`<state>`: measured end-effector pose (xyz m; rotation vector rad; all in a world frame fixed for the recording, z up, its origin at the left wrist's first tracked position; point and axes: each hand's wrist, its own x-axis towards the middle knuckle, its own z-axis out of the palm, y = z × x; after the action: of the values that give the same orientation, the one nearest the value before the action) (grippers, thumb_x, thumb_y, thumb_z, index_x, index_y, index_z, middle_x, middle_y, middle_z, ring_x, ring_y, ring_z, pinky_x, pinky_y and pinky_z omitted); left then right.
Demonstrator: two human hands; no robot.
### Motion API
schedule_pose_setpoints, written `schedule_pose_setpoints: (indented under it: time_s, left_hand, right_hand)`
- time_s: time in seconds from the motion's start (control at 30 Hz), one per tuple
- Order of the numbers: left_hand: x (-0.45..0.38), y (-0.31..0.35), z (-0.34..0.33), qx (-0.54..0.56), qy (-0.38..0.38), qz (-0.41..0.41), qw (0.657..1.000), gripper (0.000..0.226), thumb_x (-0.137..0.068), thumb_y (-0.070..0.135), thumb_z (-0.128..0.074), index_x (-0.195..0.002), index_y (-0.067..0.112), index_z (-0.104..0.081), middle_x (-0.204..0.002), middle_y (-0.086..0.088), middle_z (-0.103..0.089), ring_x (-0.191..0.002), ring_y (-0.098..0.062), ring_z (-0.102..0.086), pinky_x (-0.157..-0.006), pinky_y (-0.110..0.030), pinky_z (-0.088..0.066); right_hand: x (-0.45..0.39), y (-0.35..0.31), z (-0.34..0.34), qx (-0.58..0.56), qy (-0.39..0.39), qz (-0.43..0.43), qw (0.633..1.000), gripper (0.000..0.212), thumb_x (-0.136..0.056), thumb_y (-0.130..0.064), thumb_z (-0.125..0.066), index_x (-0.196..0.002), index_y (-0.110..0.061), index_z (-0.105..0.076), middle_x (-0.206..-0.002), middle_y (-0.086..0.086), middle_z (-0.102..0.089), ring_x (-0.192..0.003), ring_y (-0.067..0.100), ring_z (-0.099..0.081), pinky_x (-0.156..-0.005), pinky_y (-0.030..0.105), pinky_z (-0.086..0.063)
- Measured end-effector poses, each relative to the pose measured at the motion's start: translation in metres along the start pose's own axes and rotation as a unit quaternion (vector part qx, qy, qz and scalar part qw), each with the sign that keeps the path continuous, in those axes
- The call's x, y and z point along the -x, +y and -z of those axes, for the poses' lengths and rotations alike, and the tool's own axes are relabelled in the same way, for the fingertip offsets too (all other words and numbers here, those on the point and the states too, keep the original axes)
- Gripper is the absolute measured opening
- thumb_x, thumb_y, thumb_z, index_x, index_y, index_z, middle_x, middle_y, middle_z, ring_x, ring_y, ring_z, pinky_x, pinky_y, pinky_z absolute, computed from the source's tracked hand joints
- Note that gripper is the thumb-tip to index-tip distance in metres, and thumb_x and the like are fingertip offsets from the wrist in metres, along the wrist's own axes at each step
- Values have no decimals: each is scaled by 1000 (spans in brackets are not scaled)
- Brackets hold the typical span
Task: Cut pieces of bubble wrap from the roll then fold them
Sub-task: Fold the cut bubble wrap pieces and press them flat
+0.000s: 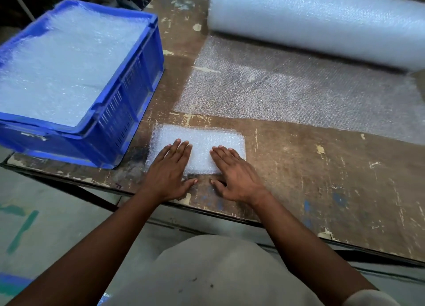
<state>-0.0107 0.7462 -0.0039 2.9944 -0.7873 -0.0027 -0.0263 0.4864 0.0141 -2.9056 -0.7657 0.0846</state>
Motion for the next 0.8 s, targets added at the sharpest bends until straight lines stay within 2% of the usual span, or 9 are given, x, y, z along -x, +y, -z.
schedule_pose_setpoints:
  time_s: [0.17,0.27,0.37,0.47,0.53,0.57,0.63,0.7,0.8]
  left_hand:
    - [-3,4,-8,1,-8,-20,1000,98,-97,73,-29,-171,11,-17,-178,-9,-19,-166,-24,-9,-134,-44,-11]
    - [0,1,-12,0,-8,-15,1000,92,-100,71,-28,-172,13,-15,-178,-6,-18,-166,-22,-7,-134,-44,-14]
    - [-2,0,-11,1,-7,-10,1000,89,-102,68,-27,-172,14,-17,-178,-6,-19,-166,-21,-9,-134,-43,-14]
    - [-5,4,-8,3,-10,2,1000,89,-100,68,-24,-171,13,-21,-177,-6,-23,-165,-22,-14,-133,-42,-15]
    - [-6,6,-6,3,-12,5,1000,90,-99,67,-22,-171,14,-23,-176,-6,-25,-165,-23,-17,-132,-43,-17]
    - [-7,6,-5,7,-9,6,1000,89,-98,67,-22,-170,15,-24,-175,-6,-28,-164,-23,-20,-132,-44,-20]
    - [-7,6,-3,16,1,9,1000,88,-98,67,-28,-169,15,-29,-172,-7,-36,-162,-24,-29,-129,-46,-27]
    - [-7,5,-1,14,13,11,1000,87,-98,65,-41,-167,14,-34,-168,-7,-44,-158,-24,-37,-126,-47,-32]
    - [-14,7,6,26,4,24,999,82,-98,49,-66,-165,12,-37,-166,-7,-46,-157,-23,-39,-127,-45,-27]
  right_hand:
    - [-6,-7,3,11,-19,-12,1000,75,-103,-37,-52,-167,-6,-27,-172,16,-30,-160,28,-27,-130,38,-17]
    - [-7,-16,11,14,-34,-19,999,73,-102,-24,-51,-167,-4,-23,-173,18,-27,-160,31,-26,-129,39,-21]
    - [-11,-25,19,42,-66,-25,997,77,-102,-24,-52,-167,-2,-18,-173,21,-25,-160,34,-26,-127,41,-26]
    - [-14,-30,23,58,-79,-34,995,74,-100,-24,-59,-163,-1,-27,-167,25,-36,-155,38,-36,-120,46,-40]
    - [-16,-30,24,68,-69,-35,995,63,-99,-20,-59,-155,0,-40,-158,25,-49,-145,39,-50,-106,46,-51]
    - [-17,-30,23,75,-56,-29,995,54,-98,-18,-59,-148,-1,-48,-148,23,-58,-134,39,-59,-93,44,-56]
    - [-18,-30,26,89,-27,-14,996,33,-95,-16,-60,-126,-7,-59,-121,15,-71,-104,36,-71,-63,37,-45]
    - [-19,-29,30,92,-11,-12,996,20,-92,-18,-64,-111,-11,-61,-101,9,-72,-82,34,-71,-56,34,-32]
    - [-19,-28,38,55,-15,-48,997,17,-91,-22,-62,-104,-12,-60,-94,8,-71,-74,39,-67,-55,34,-31]
